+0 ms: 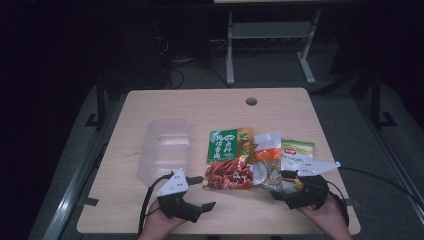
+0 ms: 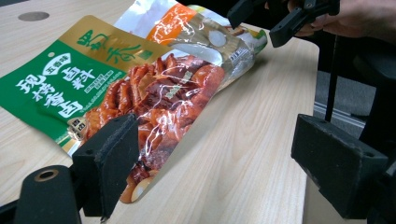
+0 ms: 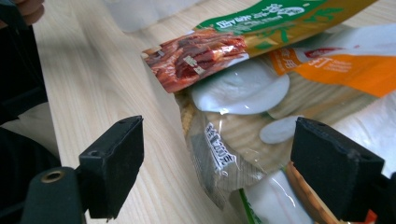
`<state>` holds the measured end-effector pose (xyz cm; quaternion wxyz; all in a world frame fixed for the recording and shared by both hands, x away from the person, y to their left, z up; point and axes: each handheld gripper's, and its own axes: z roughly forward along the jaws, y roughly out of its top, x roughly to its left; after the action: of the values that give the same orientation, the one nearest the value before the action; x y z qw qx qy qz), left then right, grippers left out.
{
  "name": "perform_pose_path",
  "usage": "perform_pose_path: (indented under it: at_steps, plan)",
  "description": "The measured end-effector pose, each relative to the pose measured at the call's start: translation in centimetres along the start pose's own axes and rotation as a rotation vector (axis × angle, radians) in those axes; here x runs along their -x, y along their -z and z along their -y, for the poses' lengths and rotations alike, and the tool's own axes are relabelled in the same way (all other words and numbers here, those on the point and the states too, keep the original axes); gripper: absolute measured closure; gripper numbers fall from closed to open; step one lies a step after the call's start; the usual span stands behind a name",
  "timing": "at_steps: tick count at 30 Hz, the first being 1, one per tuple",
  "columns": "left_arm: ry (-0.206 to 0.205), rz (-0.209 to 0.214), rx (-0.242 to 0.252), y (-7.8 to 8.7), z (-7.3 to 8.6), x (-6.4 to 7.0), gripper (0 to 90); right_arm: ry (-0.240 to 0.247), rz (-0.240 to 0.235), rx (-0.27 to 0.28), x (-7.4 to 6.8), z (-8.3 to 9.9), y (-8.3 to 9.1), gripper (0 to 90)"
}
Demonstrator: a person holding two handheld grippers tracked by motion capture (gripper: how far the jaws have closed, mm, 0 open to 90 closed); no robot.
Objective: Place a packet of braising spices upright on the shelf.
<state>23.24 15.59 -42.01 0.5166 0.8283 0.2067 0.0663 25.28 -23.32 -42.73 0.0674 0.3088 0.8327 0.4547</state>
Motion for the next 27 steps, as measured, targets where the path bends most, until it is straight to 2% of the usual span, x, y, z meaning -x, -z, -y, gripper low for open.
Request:
perform_pose_path:
  at_steps: [9,17,22,27]
  plan:
    - [-0.002,0.011,-0.001,-0.2,-0.1,0.1,14.9,-0.005,-0.010,0.011,0.0,-0.3,-0.1,16.6]
    - [0.000,0.019,-0.002,-0.2,-0.1,0.0,14.9,-0.009,-0.015,0.016,0.0,-1.3,-0.6,16.2]
    - [0.001,0.016,-0.003,-0.2,-0.1,0.1,14.9,-0.021,0.009,0.022,0.4,-2.9,-0.5,16.2]
    - [-0.005,0.016,-0.004,-0.3,-0.1,0.1,14.9,-0.010,0.027,0.011,1.2,-5.0,-1.1,16.3]
